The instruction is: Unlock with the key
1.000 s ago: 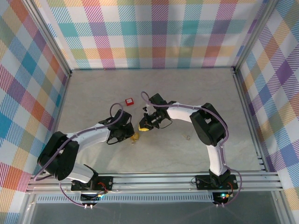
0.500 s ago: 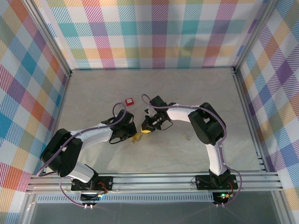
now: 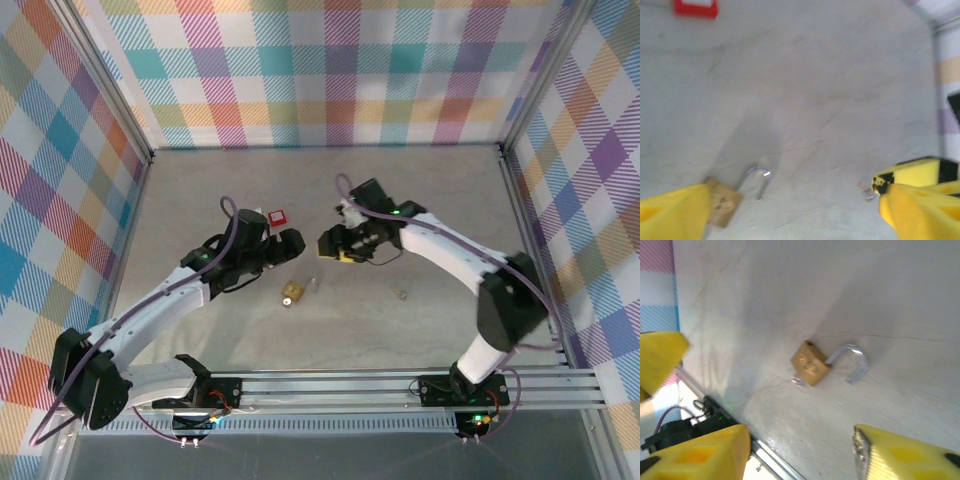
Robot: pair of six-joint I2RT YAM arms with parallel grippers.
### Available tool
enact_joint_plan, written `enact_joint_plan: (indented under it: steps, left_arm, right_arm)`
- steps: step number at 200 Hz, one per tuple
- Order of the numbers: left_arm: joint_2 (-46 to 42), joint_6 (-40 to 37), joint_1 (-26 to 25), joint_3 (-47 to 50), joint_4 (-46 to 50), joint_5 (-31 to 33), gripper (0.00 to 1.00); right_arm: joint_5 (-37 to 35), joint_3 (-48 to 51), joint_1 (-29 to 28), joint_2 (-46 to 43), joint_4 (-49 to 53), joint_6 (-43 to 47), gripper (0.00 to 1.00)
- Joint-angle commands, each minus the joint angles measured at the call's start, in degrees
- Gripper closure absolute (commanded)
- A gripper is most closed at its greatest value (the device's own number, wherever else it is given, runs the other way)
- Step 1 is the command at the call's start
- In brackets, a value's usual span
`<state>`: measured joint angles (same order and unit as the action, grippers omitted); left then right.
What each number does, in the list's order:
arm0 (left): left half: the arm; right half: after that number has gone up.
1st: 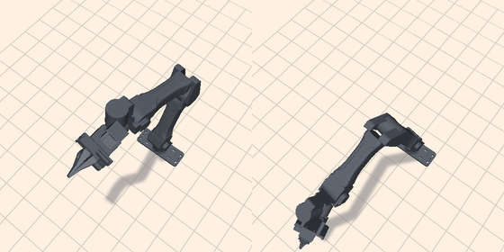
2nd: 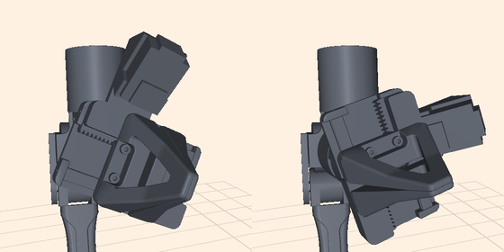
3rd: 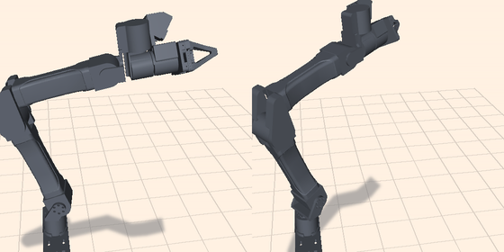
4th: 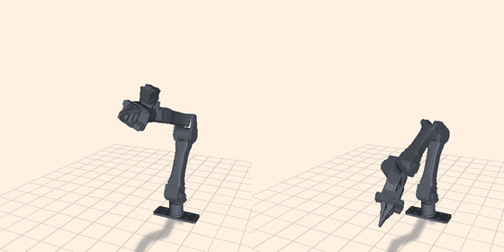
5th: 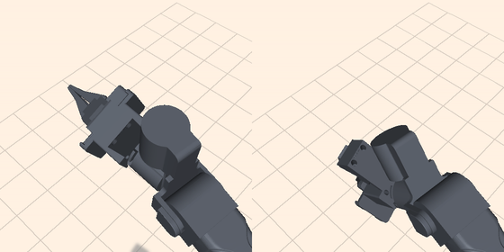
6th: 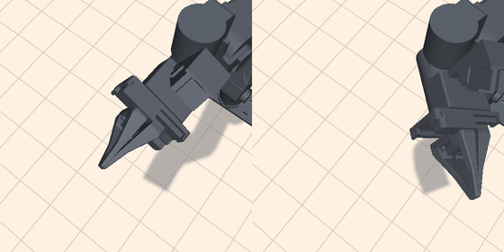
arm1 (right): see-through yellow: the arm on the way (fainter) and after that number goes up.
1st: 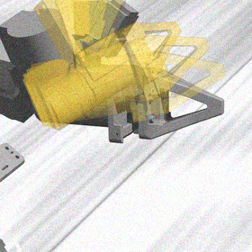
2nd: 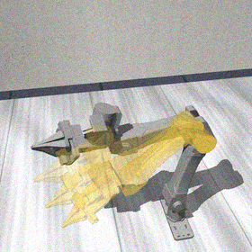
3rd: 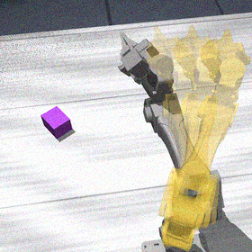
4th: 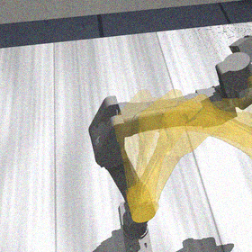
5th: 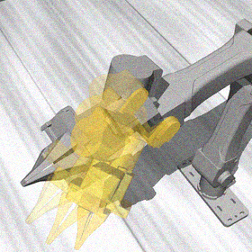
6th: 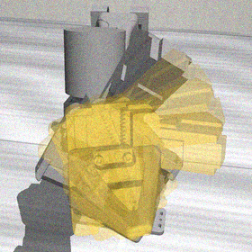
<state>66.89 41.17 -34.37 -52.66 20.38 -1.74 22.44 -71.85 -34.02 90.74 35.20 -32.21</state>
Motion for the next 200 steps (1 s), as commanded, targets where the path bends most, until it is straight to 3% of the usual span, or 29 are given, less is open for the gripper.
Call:
enact_joint_plan:
  steps: [1,26,55,76,177,200]
  left_arm:
    - [-0.21,-8.58,-0.04,-2.2,-6.68,-4.42,0.0]
    - [4.17,-13.48,0.09,-7.13,-10.74,-12.62,0.0]
    - [7.14,-13.27,-0.48,-8.65,-15.64,-18.41,0.0]
    - [9.18,-13.43,-0.77,-10.15,-12.98,-20.35,0.0]
    - [7.47,-12.69,-3.4,-6.94,-6.51,-14.62,0.0]
    - [8.02,-12.34,-3.51,-7.06,-5.92,-14.38,0.0]
  right_arm:
    - [-10.93,8.6,6.49,-6.66,14.56,0.37,0.36]
    - [-13.41,18.48,15.06,-13.74,16.46,-0.02,0.35]
    - [-16.86,22.64,16.33,-10.86,14.01,0.95,0.37]
    - [-16.12,23.5,16.33,-6.43,10.04,0.44,0.42]
    - [-18.31,20.15,16.31,3.9,3.81,-0.18,0.61]
    - [-19.48,19.92,16.27,5.17,3.72,-0.42,0.7]
